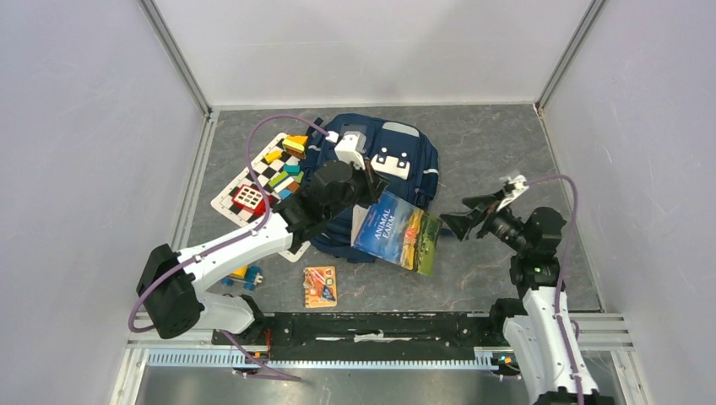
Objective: Pack the student bag
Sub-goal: Pick up the book from the center of the board, then place the book in the student bag.
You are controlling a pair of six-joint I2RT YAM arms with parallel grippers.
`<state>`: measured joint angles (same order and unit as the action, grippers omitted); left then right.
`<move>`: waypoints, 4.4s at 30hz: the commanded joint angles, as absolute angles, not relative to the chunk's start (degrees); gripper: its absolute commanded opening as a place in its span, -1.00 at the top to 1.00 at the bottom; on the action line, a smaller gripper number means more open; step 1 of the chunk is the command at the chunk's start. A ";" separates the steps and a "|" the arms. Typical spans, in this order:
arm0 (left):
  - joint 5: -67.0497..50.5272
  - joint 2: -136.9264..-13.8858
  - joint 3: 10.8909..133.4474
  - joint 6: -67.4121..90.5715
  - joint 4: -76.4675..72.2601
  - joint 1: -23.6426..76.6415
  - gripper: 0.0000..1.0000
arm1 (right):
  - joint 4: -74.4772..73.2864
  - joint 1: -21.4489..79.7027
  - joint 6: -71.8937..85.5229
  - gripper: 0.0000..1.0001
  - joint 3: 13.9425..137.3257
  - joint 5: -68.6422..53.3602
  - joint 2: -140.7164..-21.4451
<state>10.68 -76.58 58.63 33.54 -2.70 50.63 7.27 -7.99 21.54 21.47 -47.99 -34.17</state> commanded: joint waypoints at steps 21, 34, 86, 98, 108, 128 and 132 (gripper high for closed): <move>5.32 -81.97 60.29 37.06 -0.28 38.67 0.96 | 23.60 65.44 -14.99 -0.96 22.18 28.98 -56.22; 4.13 -82.33 62.14 36.82 3.16 37.27 0.96 | 32.30 72.62 -23.64 -0.96 27.95 41.42 -82.14; 22.02 -86.98 55.81 -15.72 14.36 60.98 -0.51 | -1.73 37.12 7.53 1.00 31.86 26.95 -46.08; 25.08 -85.54 55.19 -12.53 12.30 60.97 0.39 | -7.08 36.64 8.61 1.00 30.82 26.33 -40.26; 31.51 -78.80 63.11 -8.96 12.89 60.52 0.96 | -21.43 36.65 8.16 1.00 35.59 17.52 -32.07; 27.86 -91.96 95.88 -1.65 25.06 52.20 0.96 | -21.16 36.74 1.00 1.00 34.96 -28.46 -31.76; 23.33 -91.75 96.05 -0.83 25.51 50.78 0.96 | -21.11 37.34 -3.26 1.00 37.15 -22.54 -36.04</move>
<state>25.96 -93.06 92.33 -4.23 31.22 51.44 -26.39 37.08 1.10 32.88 -24.32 -35.68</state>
